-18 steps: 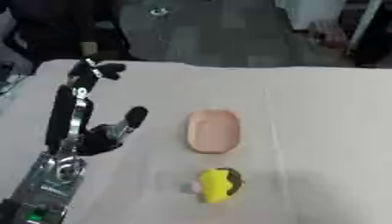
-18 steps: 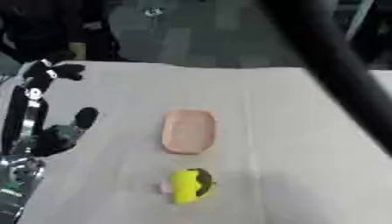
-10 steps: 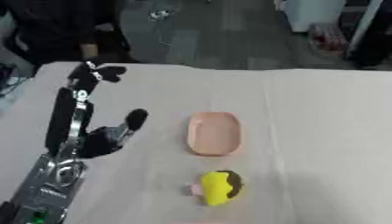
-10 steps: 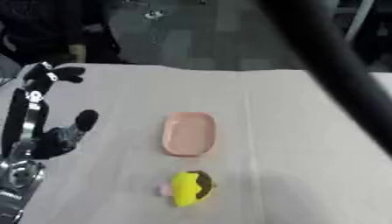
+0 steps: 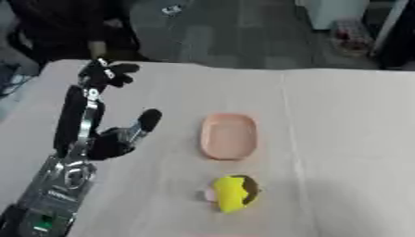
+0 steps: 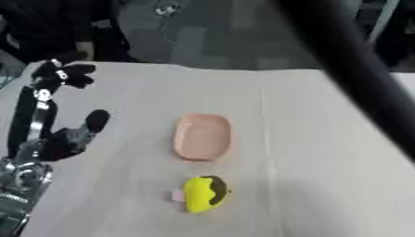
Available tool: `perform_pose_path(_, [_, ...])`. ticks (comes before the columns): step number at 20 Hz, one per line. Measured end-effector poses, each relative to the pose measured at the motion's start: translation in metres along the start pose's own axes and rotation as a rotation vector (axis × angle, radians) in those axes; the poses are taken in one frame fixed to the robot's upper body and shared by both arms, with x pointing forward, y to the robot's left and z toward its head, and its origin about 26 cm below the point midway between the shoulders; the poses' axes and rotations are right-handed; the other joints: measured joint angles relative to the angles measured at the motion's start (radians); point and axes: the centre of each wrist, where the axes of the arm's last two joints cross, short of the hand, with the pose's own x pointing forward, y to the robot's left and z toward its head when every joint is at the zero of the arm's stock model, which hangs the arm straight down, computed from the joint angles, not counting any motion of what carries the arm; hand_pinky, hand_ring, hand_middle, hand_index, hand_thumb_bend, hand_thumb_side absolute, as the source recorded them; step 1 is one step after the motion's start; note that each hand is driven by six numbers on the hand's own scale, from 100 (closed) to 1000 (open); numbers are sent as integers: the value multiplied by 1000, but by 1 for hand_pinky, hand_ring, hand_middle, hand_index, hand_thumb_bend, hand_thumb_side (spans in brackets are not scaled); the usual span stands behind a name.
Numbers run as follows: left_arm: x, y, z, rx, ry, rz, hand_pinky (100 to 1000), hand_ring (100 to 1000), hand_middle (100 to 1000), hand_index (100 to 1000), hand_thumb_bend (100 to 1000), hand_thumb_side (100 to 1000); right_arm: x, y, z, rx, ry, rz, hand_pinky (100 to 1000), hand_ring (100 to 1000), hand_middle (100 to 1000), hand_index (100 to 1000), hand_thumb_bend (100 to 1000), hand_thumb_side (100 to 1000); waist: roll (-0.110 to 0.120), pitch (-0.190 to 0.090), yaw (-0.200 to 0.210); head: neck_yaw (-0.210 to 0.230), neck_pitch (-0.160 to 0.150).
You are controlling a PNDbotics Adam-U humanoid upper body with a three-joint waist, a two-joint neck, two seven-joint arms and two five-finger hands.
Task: Pick up objects on the table and place them in the box.
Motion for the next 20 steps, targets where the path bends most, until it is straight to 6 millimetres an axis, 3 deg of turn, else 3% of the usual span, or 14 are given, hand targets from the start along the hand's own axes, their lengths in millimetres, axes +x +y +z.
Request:
perform_pose_path(7, [3, 4, -9, -163, -123, -12, 635, 607, 773, 746, 528, 941, 0, -1, 0, -1, 2, -5, 214, 390, 449, 520, 100, 1000, 3, -4, -5, 0, -8])
perform_pose_path(20, [19, -10, -13, -503, -285, -2, 643, 626, 775, 740, 492, 973, 0, -2, -1, 11, 4, -14, 214, 390, 449, 519, 100, 1000, 13, -6, -18, 13, -8])
